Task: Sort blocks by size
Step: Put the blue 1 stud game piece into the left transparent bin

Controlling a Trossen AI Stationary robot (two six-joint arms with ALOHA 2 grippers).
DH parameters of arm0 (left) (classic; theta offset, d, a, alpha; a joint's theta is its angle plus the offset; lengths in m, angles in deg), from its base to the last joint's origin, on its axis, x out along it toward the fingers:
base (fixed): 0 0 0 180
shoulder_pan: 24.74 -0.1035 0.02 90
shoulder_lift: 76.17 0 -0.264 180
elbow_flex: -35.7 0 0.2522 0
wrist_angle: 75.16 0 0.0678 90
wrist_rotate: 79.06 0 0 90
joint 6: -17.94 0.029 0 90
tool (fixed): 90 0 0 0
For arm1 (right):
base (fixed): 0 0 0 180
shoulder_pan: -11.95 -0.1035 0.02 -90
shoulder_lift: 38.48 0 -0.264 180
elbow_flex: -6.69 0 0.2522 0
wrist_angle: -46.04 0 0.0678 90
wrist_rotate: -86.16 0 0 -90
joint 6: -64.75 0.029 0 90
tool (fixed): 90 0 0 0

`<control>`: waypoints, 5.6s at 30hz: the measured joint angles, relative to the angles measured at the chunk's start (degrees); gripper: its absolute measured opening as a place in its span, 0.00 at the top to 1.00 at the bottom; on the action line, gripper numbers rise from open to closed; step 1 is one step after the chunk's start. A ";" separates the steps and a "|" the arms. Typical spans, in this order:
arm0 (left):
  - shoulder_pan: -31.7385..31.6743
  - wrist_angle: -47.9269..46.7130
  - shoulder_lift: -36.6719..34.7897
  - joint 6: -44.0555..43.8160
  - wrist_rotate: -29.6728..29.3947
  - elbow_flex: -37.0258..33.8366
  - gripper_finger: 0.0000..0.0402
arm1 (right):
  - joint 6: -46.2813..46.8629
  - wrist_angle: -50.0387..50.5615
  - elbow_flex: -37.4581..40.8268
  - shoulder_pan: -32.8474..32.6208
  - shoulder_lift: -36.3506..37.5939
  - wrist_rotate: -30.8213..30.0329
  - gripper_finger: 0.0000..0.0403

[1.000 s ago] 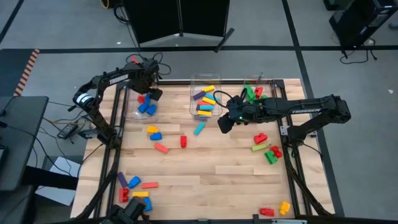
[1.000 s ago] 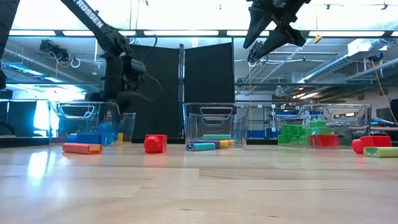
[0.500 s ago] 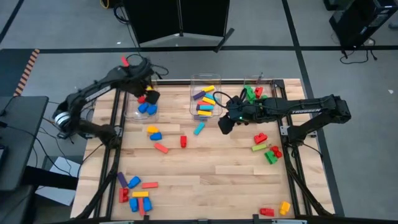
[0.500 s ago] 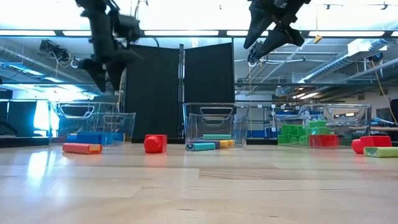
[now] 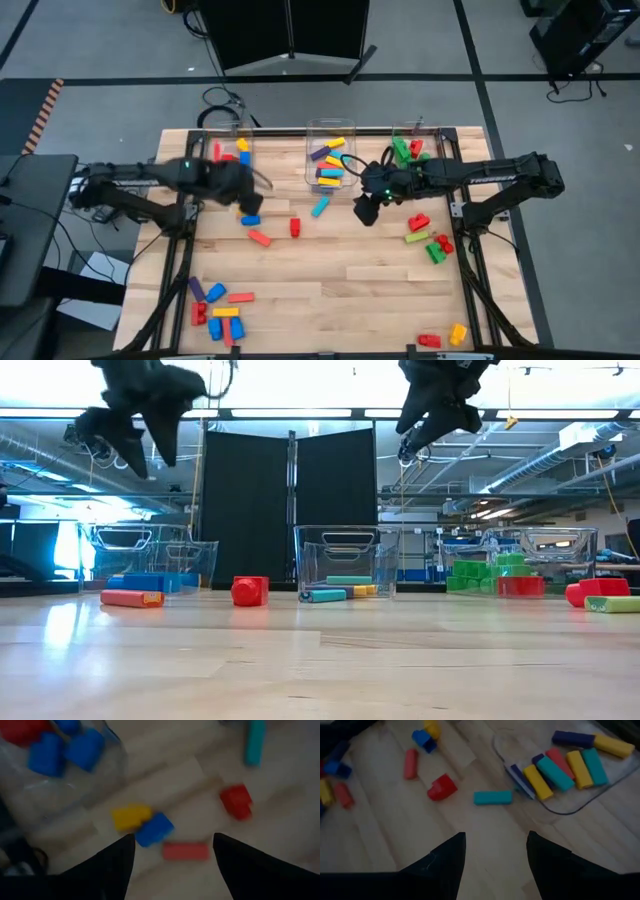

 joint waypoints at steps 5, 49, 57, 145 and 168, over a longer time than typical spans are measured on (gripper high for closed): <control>11.69 0.08 0.56 -5.51 1.56 0.00 0.31 | -3.77 0.06 0.00 -1.38 0.00 0.69 0.46; 41.99 4.93 20.88 -27.03 23.14 -1.91 0.31 | -7.28 4.07 0.00 -3.57 0.00 0.95 0.46; 41.96 17.31 21.65 -25.73 29.95 -12.08 0.31 | -3.31 4.10 0.00 -3.57 0.00 0.92 0.46; -54.13 10.86 16.34 62.62 11.98 -0.74 0.64 | 20.29 -28.64 22.43 -8.48 0.00 3.26 0.48; -56.78 17.16 25.41 63.51 9.51 -0.74 0.55 | 17.30 -30.14 22.43 -9.50 0.00 3.25 0.48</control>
